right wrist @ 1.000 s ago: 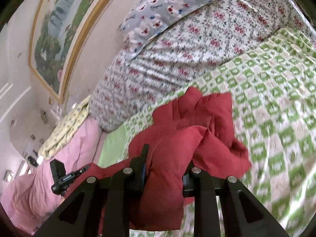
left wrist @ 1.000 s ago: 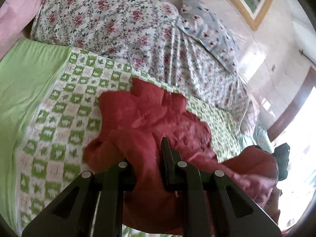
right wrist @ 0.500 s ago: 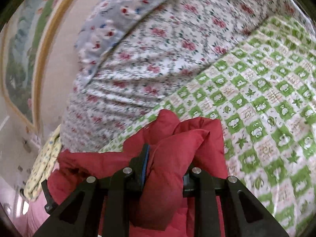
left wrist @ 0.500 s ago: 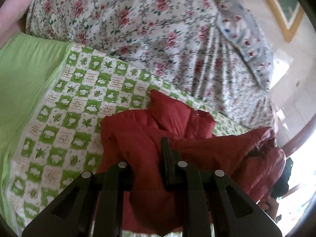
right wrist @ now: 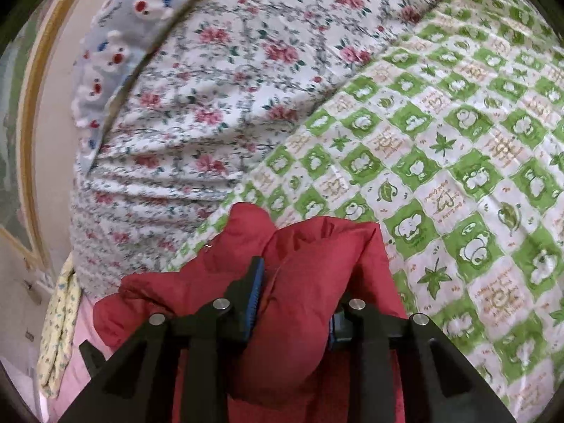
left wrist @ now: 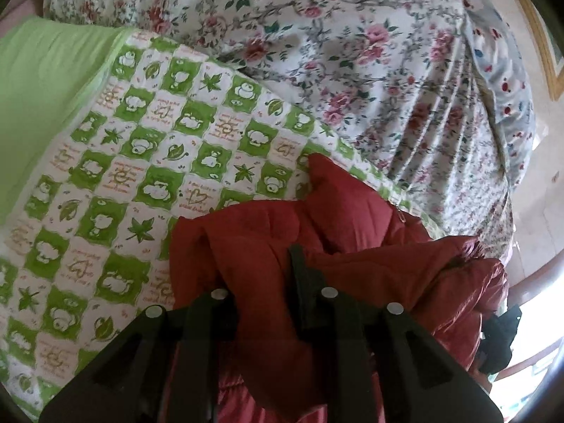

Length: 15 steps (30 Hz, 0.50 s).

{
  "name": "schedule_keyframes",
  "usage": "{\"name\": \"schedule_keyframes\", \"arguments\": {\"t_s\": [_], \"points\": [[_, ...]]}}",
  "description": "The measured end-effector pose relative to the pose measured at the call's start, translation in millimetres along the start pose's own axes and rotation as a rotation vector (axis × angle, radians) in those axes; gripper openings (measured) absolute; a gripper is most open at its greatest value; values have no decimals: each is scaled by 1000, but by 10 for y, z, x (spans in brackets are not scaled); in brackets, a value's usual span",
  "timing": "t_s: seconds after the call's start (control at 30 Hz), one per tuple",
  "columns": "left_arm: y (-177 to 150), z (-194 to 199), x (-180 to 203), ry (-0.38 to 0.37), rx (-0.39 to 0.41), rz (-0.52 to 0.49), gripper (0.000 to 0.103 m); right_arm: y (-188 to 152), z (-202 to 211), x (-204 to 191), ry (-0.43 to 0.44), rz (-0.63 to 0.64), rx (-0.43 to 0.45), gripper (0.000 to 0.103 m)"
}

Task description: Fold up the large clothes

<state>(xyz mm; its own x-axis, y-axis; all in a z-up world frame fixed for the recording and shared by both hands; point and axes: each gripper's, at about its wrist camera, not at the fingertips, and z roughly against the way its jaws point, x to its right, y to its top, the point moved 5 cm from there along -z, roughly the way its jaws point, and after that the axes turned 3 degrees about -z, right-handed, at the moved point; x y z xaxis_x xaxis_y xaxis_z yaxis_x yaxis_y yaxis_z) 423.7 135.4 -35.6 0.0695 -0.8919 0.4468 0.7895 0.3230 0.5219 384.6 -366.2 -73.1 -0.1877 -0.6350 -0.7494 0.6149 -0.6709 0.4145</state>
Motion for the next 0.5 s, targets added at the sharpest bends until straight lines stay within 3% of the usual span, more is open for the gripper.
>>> {"name": "schedule_keyframes", "arguments": {"t_s": [0.1,0.2,0.3,0.37,0.5], "points": [[2,4,-47,-22,-28,28,18,-6,-123,58,-3,-1,4,30],[1,245,-4,-28,-3,8,21,-11,-187,99,0,-1,9,29],[-10,563,111,-18,38,-35,32,-7,-226,90,-19,24,24,29],[-35,800,219,6,84,-79,49,-1,-246,93,-35,25,40,29],[-163,1050,504,-41,113,-173,49,37,-306,99,-60,13,60,29]]}}
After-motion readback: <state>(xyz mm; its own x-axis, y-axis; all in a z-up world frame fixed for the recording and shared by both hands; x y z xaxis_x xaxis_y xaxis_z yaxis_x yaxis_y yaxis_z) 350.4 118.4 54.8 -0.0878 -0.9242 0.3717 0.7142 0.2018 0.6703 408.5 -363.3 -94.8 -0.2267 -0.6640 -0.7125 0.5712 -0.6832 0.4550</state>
